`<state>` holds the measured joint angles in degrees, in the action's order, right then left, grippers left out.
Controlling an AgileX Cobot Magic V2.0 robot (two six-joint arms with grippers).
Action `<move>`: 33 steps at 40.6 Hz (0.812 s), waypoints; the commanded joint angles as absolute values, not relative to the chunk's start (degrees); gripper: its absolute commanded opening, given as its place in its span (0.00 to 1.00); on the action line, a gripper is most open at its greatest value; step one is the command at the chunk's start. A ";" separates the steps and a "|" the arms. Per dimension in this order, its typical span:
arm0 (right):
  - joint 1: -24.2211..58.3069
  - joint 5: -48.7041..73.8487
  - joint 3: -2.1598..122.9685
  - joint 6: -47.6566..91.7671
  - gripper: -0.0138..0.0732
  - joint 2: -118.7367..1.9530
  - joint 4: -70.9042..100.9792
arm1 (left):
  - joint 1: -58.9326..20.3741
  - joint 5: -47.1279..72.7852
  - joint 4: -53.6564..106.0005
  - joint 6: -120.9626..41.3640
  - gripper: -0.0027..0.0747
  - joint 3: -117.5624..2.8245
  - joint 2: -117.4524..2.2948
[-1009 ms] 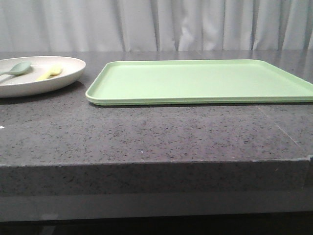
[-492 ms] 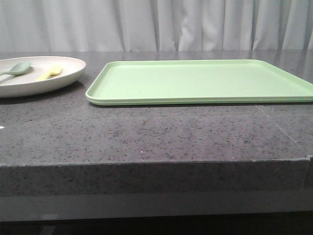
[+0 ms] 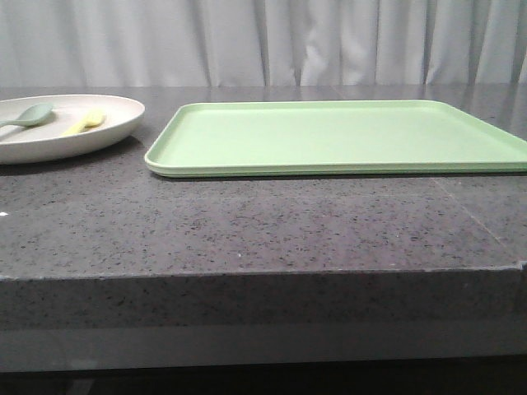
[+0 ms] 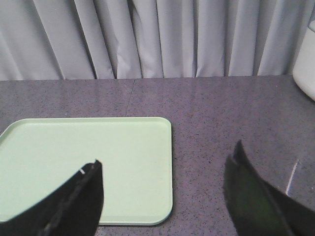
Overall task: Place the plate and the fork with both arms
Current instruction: 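Lower the left gripper to the cream plate rim and grasp it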
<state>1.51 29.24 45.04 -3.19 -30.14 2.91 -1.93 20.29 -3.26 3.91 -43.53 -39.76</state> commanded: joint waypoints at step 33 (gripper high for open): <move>1.41 24.69 47.01 -2.50 0.77 -30.73 2.29 | 3.53 41.70 -5.98 4.05 0.86 -86.86 -88.22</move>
<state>1.51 29.24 45.04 -3.19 -30.14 2.91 2.15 42.77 -5.54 3.91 -82.03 -87.32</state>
